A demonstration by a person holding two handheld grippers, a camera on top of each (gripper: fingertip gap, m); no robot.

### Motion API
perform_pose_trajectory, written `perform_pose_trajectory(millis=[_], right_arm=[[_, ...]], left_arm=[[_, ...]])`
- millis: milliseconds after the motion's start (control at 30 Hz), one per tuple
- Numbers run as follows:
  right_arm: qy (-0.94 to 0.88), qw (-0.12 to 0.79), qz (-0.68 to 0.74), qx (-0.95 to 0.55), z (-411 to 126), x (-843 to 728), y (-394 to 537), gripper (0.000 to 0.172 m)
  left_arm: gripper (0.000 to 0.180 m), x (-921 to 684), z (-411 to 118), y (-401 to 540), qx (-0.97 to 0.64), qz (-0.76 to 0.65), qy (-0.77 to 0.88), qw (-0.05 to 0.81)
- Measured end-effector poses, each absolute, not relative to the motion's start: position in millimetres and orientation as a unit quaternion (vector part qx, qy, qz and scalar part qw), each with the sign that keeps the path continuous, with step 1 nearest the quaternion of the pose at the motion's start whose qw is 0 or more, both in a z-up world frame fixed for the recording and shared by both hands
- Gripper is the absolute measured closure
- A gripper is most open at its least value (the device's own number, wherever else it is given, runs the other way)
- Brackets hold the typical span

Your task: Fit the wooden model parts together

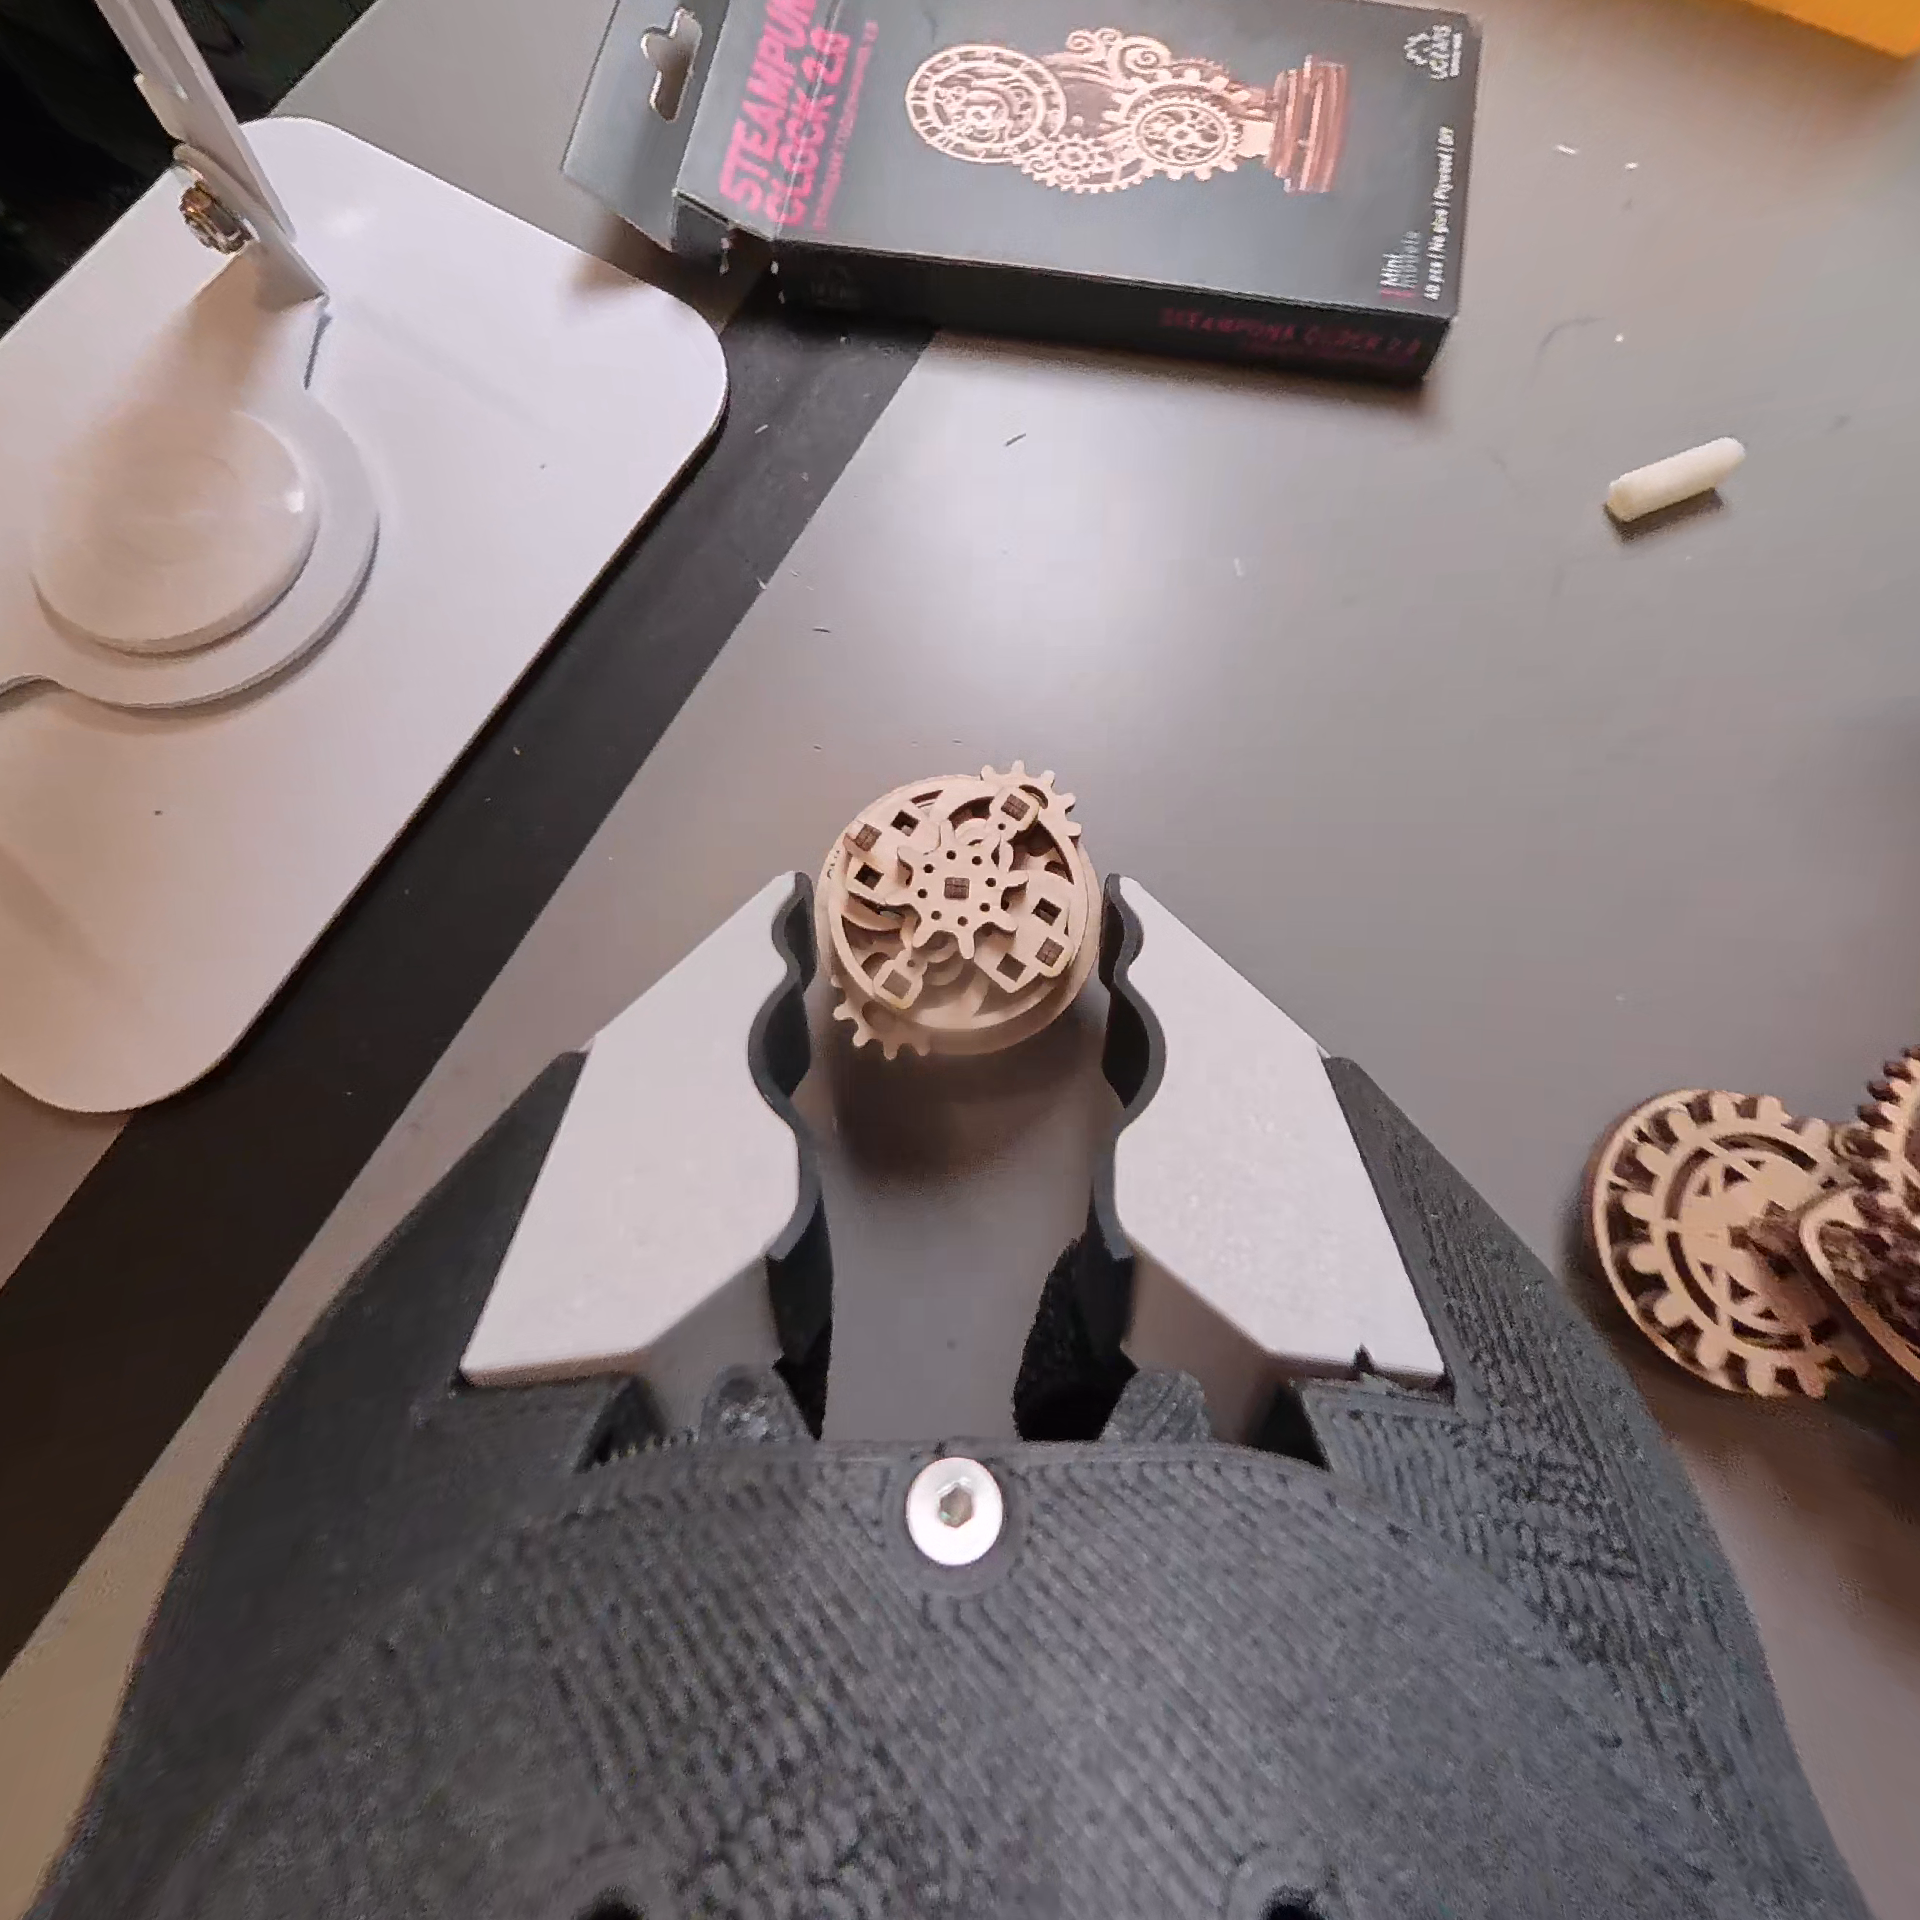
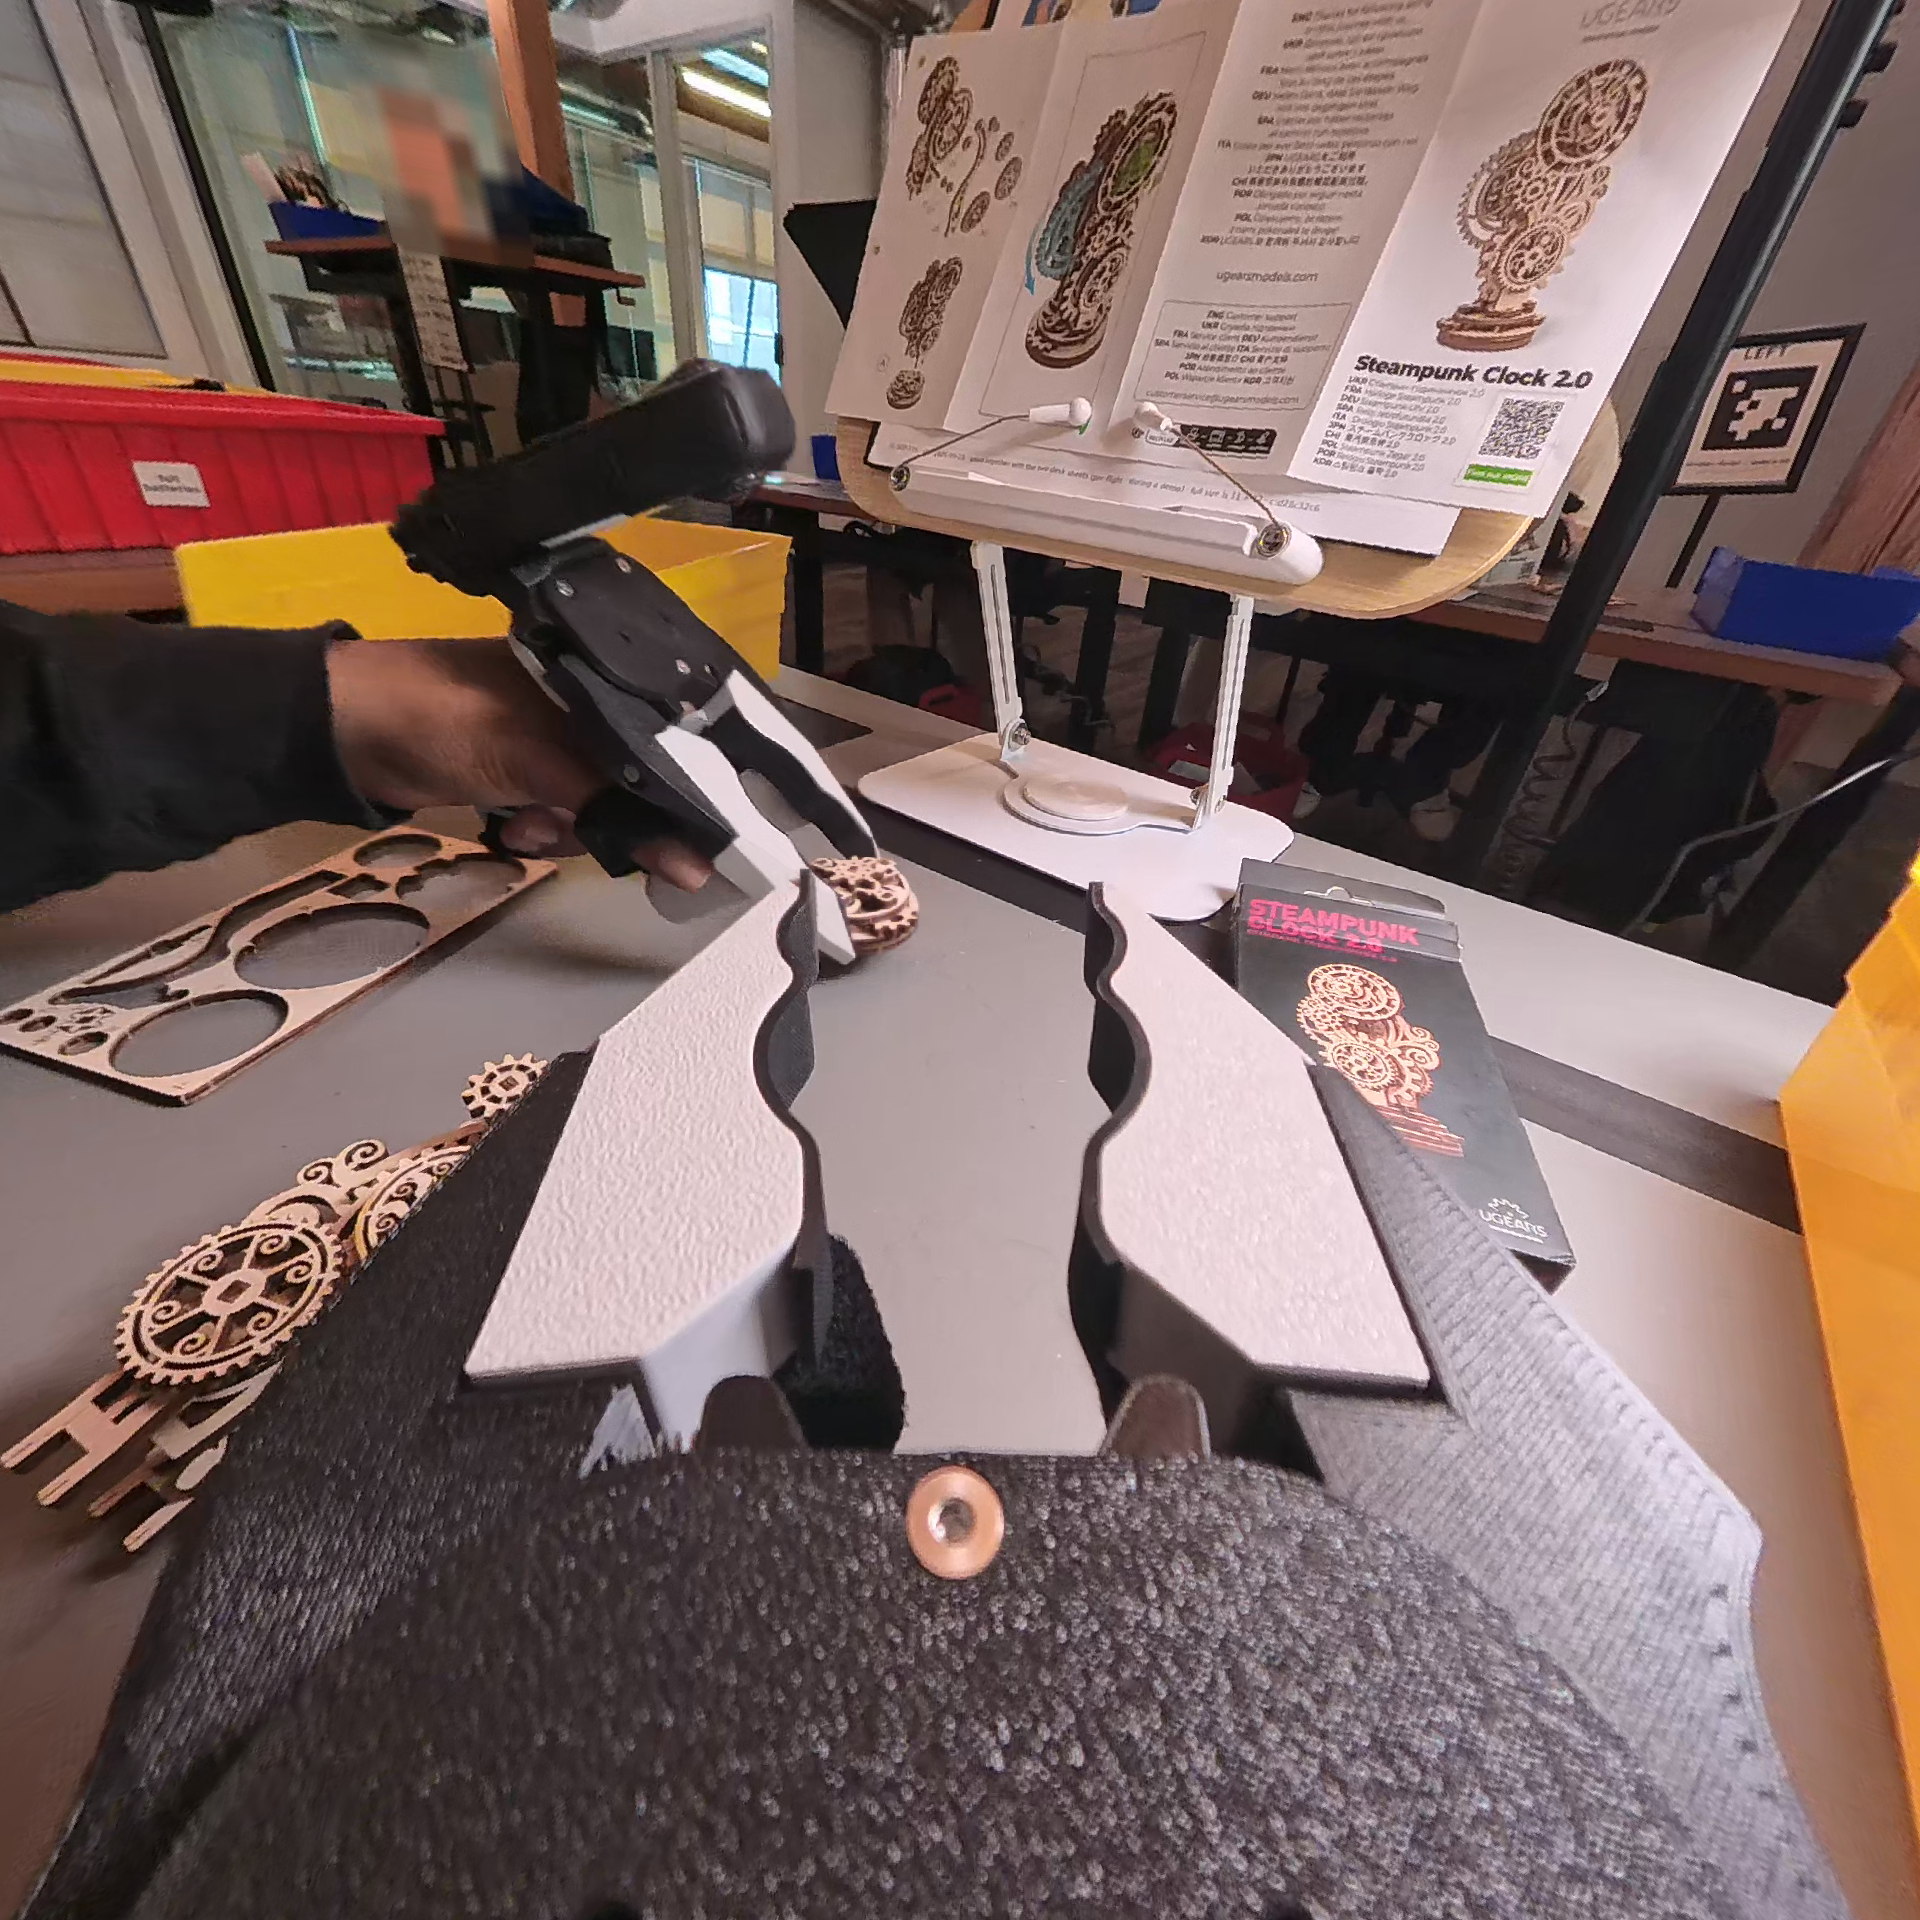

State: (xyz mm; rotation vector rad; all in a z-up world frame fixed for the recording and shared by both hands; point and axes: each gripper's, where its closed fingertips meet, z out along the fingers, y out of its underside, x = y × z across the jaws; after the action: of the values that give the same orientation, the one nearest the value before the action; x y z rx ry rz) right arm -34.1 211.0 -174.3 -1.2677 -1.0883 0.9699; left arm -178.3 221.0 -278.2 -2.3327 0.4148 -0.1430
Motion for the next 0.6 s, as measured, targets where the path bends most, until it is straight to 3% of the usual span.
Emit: perform_pose_trajectory(millis=[600], right_arm=[[-0.465,0.555,0.411,-0.553,-182,-34,213,0.121]], left_arm=[[0.126,-82,-264,65,-0.896,-0.159,0.169,0.378]])
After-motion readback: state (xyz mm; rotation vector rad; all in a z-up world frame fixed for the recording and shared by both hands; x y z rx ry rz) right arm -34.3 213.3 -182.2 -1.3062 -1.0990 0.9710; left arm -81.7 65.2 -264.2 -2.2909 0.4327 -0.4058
